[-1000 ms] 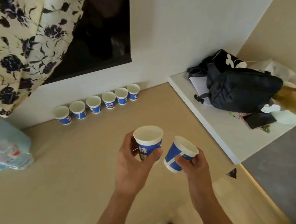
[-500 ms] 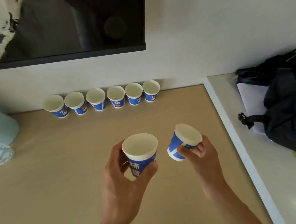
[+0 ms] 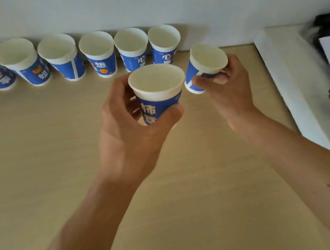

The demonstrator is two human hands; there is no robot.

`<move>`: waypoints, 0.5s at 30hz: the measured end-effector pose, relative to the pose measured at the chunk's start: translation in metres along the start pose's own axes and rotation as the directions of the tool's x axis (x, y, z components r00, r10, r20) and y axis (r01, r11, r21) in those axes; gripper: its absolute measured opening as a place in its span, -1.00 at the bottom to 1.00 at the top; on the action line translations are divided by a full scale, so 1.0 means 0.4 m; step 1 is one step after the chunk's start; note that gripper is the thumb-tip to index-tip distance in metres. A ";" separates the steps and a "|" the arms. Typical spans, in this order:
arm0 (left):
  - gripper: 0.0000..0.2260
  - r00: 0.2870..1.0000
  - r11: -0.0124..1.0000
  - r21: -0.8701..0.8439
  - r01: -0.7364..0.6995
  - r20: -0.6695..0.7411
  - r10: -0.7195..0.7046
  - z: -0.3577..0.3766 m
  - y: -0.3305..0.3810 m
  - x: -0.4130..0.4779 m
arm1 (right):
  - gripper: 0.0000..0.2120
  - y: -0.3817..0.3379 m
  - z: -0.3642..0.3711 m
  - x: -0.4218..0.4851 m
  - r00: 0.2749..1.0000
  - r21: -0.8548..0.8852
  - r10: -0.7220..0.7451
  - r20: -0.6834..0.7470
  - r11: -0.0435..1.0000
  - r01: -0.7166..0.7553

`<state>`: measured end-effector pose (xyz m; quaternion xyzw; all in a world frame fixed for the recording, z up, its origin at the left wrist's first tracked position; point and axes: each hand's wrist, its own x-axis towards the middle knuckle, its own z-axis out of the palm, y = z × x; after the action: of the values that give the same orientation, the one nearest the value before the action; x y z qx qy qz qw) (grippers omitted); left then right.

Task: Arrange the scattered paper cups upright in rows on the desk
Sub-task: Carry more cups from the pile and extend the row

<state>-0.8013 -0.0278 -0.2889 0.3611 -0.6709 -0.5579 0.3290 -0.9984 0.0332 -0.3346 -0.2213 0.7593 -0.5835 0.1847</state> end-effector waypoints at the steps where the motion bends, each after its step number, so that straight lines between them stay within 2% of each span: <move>1: -0.49 1.000 1.000 -0.002 -0.008 -0.004 0.008 0.006 -0.005 0.009 | -0.47 0.007 0.011 0.017 1.000 -0.008 -0.011 -0.008 1.000 0.011; 10: -0.51 0.999 0.999 -0.017 -0.039 0.028 0.039 0.058 -0.045 0.056 | -0.48 0.049 0.061 0.152 0.992 -0.079 -0.098 -0.084 0.993 0.091; 15: -0.52 0.999 0.999 -0.020 -0.044 0.030 0.044 0.065 -0.053 0.070 | -0.50 0.064 0.064 0.207 0.993 -0.100 -0.108 -0.056 0.990 0.102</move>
<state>-0.8353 -0.0409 -0.3130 0.3344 -0.6783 -0.5624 0.3343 -1.0565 -0.0275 -0.3676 -0.2516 0.7793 -0.5613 0.1194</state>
